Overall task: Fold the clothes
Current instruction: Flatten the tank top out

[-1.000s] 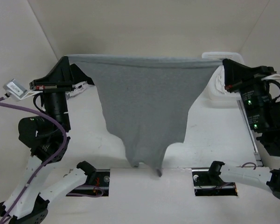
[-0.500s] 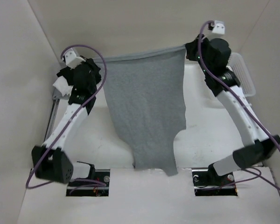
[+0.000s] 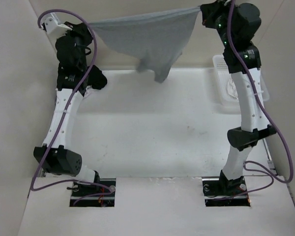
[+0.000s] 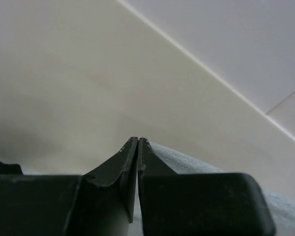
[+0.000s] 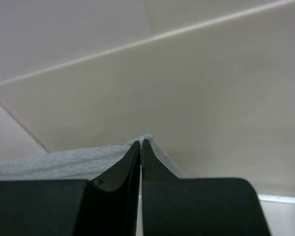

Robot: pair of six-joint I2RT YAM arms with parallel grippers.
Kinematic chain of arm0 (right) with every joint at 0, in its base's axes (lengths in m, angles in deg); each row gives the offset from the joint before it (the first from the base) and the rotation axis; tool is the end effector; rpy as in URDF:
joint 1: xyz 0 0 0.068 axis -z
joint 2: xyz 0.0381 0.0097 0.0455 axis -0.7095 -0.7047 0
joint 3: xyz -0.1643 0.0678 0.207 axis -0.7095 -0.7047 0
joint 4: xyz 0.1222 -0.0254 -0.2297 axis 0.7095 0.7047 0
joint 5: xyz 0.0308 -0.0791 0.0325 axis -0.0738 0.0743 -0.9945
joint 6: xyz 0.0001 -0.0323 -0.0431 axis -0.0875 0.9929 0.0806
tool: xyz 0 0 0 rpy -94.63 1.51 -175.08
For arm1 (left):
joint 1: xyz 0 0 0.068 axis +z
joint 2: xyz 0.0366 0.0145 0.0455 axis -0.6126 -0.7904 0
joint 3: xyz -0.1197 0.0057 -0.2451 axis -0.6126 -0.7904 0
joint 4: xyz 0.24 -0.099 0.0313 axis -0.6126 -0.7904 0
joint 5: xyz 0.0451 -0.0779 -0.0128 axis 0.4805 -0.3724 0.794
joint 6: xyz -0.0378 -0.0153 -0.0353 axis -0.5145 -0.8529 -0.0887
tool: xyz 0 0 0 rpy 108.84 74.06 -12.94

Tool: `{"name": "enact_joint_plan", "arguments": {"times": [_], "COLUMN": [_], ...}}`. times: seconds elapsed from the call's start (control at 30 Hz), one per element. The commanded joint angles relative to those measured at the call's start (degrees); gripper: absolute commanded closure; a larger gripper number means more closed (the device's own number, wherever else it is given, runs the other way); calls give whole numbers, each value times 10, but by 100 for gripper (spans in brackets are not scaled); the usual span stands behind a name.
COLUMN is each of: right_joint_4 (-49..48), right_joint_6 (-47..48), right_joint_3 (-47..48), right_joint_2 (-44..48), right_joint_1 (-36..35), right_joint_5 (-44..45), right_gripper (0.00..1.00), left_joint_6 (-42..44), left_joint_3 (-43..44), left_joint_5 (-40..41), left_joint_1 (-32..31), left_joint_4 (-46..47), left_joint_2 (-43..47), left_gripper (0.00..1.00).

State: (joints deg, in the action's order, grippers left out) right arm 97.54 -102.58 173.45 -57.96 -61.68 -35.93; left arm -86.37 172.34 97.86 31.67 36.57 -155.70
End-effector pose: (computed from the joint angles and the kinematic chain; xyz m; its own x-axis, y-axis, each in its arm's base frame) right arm 0.3632 0.1051 0.5778 0.1202 0.3561 -0.9267 -0.2733 0.9093 0.3139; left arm 0.3427 -0.0268 0.5084 0.3166 -0.5752 -0.7542 0.0144 0.7980 -0.6025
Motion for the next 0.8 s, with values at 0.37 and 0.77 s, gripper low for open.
{"name": "enact_joint_plan", "arguments": {"times": [0.37,0.77], "right_joint_4": [-177,-131], "right_joint_6": [-1,1], "right_joint_3": [-648,-667], "right_joint_2": [367,575], "right_joint_1": [-27,-140], "right_joint_5": [2,101], "right_gripper": [97,99], "left_joint_6": [-18,-26], "left_joint_3": [-403,-380], "left_joint_5": [38,34], "left_joint_1": [-51,-88], "left_joint_4": [99,-5], "left_joint_2": [274,442], "left_gripper": [99,99]}}
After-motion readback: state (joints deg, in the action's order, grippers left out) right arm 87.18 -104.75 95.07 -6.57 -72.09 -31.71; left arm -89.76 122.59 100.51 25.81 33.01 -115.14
